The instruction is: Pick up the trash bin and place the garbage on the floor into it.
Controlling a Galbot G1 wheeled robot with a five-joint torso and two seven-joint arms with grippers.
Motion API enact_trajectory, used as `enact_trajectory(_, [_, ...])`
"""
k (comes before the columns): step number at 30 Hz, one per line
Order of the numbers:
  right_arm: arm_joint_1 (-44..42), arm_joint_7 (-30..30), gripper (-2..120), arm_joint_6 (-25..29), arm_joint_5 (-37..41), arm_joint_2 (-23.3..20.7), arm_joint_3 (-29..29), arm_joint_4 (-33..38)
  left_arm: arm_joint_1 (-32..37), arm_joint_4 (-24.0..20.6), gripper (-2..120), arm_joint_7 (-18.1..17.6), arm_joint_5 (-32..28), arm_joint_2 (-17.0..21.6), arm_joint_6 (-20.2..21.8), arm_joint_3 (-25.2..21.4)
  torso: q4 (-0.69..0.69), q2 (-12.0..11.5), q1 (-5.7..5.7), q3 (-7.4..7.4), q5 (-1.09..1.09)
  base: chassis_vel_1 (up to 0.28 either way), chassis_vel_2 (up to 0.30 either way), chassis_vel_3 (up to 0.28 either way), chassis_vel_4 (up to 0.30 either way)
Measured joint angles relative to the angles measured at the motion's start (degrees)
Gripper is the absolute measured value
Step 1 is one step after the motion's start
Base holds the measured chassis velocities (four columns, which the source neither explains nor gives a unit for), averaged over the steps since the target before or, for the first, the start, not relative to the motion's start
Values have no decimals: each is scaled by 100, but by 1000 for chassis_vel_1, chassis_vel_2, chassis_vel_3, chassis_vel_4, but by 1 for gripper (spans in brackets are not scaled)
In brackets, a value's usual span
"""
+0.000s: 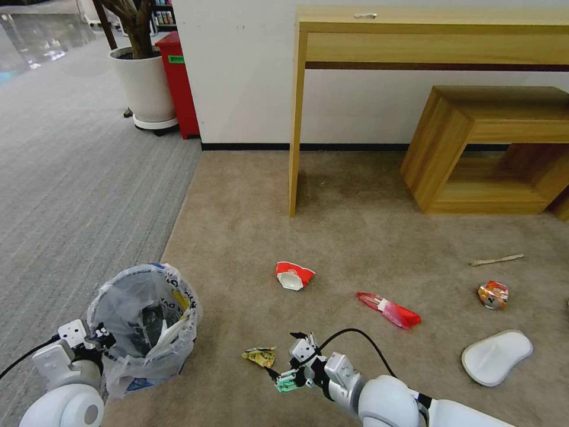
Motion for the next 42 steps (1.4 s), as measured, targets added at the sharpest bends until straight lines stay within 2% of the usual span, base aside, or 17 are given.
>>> enact_trajectory(27, [954, -204, 100, 254, 142, 343, -706, -861, 20, -177, 0, -4, 1, -80, 0, 9, 0, 0, 0, 0, 0, 0, 0, 0, 0])
enact_trajectory(42, [1249, -266, 98, 544, 113, 548, -1036, -1685, 82, -365, 0, -4, -23, -122, 4, -10, 0, 0, 1, 0, 1, 0, 0, 0, 0])
